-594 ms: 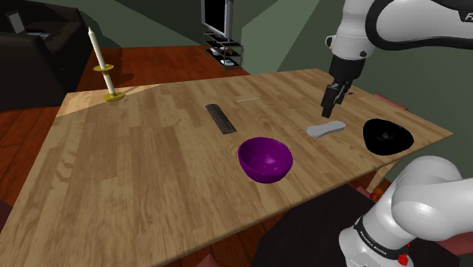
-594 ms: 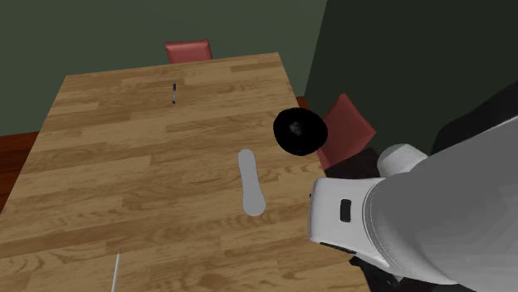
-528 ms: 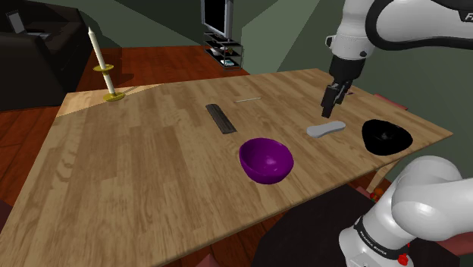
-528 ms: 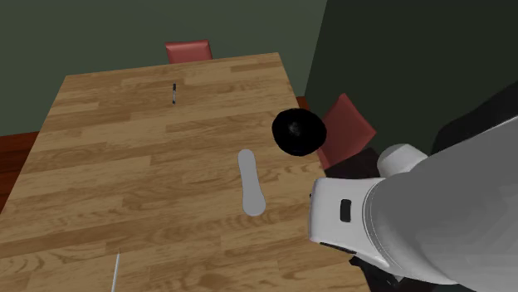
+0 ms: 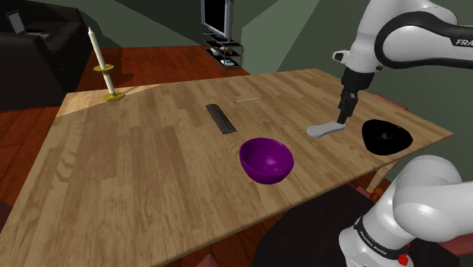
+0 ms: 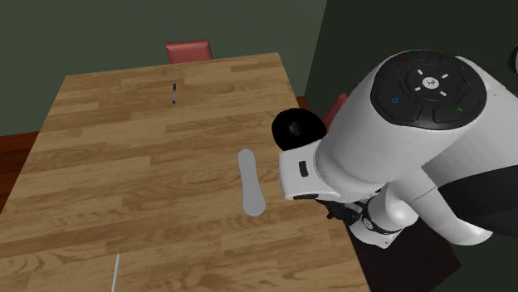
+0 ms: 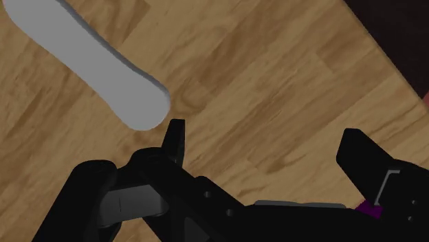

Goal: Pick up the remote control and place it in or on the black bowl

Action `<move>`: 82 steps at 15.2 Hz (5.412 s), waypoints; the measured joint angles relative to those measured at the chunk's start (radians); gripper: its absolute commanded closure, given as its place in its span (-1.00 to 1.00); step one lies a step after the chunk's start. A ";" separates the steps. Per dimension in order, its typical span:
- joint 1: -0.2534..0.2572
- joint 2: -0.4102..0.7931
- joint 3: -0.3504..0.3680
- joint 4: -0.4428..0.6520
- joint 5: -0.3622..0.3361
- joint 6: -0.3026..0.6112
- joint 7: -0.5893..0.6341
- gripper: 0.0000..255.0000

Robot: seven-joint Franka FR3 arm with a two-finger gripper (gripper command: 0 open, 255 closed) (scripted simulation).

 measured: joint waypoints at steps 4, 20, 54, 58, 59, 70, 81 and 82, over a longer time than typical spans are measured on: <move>0.020 0.014 -0.154 -0.037 -0.093 0.080 -0.238 -1.00; 0.322 0.397 -0.768 0.101 -0.203 0.435 -1.054 -1.00; 0.307 0.360 -0.722 0.145 -0.198 0.354 -1.054 1.00; 0.301 0.342 -0.693 0.183 -0.189 0.296 -1.053 1.00; 0.297 0.333 -0.682 0.191 -0.188 0.279 -1.051 1.00; 0.294 0.308 -0.618 0.310 -0.159 0.130 -1.057 1.00; 0.186 0.152 -0.550 0.295 -0.215 -0.009 -1.094 1.00; 0.162 0.120 -0.541 0.280 -0.228 -0.026 -1.104 1.00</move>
